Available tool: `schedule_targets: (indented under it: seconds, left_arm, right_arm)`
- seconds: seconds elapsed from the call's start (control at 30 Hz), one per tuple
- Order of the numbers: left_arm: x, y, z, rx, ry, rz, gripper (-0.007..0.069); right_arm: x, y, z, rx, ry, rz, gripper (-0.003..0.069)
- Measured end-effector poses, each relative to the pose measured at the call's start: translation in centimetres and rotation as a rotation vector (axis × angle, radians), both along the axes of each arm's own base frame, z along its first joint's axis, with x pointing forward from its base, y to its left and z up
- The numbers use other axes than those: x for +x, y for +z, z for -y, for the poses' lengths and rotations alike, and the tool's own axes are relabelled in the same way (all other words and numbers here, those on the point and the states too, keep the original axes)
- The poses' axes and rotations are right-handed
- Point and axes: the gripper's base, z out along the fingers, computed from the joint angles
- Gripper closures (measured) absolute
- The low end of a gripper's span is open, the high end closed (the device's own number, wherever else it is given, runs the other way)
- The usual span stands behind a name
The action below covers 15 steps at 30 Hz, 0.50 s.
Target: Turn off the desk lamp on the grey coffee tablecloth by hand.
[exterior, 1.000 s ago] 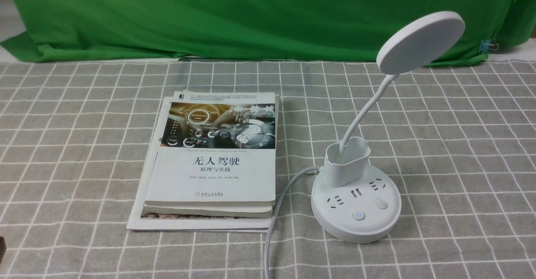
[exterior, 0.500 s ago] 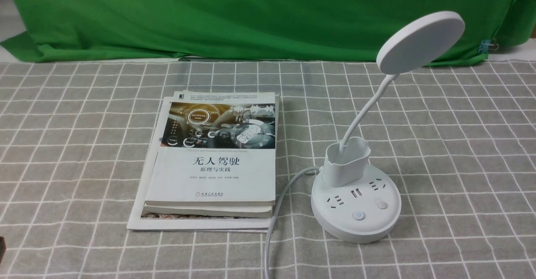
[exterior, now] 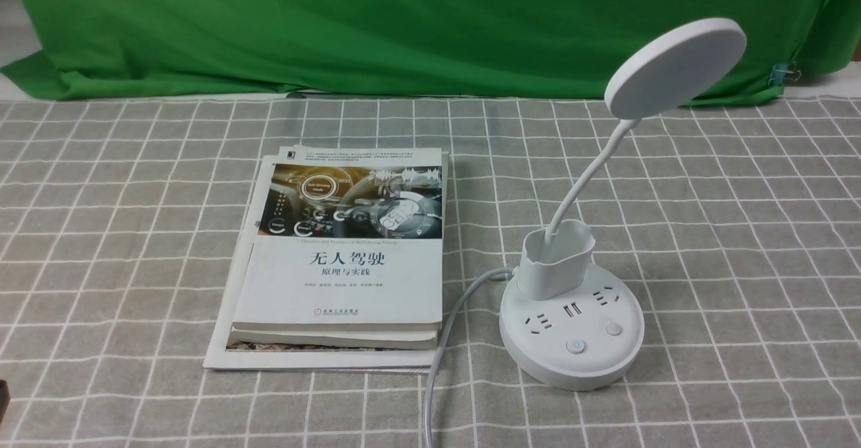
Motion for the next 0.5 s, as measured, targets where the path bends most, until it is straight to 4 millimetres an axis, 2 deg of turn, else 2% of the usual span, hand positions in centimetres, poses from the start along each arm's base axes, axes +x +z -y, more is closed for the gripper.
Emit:
schedule_targets:
  seconds: [0.5]
  left_arm:
    - [0.00,0.00,0.00,0.000,0.000,0.000,0.0606]
  right_arm:
    - [0.00,0.00,0.00,0.000,0.000,0.000,0.0608]
